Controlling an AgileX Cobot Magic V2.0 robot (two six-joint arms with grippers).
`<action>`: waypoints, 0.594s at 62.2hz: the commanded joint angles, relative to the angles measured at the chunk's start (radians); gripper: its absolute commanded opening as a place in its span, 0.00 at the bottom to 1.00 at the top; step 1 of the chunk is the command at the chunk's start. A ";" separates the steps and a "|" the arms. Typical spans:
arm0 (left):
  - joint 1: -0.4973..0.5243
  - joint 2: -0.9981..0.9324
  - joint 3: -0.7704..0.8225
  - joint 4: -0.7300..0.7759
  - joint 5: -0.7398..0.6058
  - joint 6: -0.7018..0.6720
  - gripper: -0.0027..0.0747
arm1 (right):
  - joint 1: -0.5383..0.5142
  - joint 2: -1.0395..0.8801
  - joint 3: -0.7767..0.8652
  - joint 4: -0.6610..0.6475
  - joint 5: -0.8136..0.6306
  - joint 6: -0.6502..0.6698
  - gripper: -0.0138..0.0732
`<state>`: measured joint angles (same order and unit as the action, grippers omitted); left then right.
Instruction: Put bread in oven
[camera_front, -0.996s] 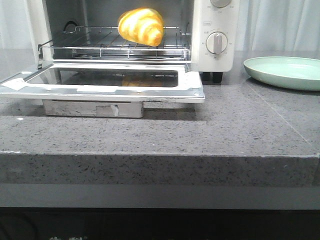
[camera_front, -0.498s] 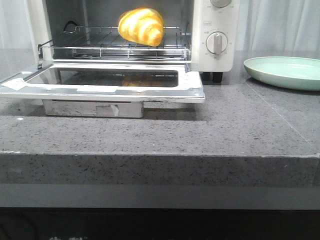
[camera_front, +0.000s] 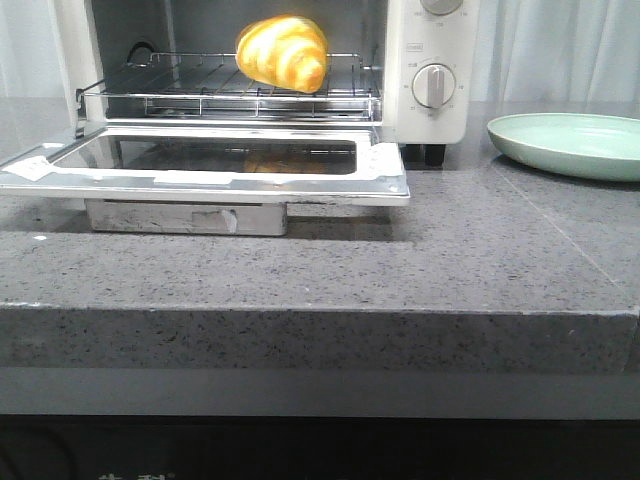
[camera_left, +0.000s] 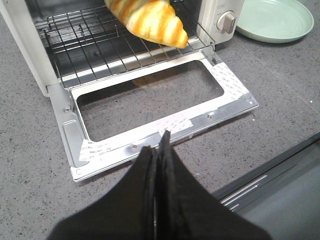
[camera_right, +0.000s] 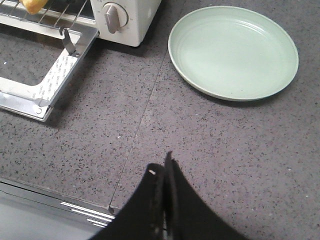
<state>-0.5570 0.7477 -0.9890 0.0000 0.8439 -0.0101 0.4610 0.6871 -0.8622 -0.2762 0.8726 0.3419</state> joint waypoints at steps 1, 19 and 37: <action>-0.002 -0.004 -0.026 0.000 -0.075 -0.004 0.01 | -0.006 -0.002 -0.022 -0.018 -0.057 -0.008 0.08; 0.110 -0.110 0.125 -0.014 -0.194 -0.004 0.01 | -0.006 -0.002 -0.022 -0.018 -0.057 -0.008 0.08; 0.371 -0.440 0.595 -0.021 -0.632 -0.004 0.01 | -0.006 -0.002 -0.022 -0.018 -0.058 -0.008 0.08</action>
<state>-0.2246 0.3654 -0.4626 -0.0089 0.4086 -0.0101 0.4610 0.6871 -0.8622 -0.2762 0.8743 0.3403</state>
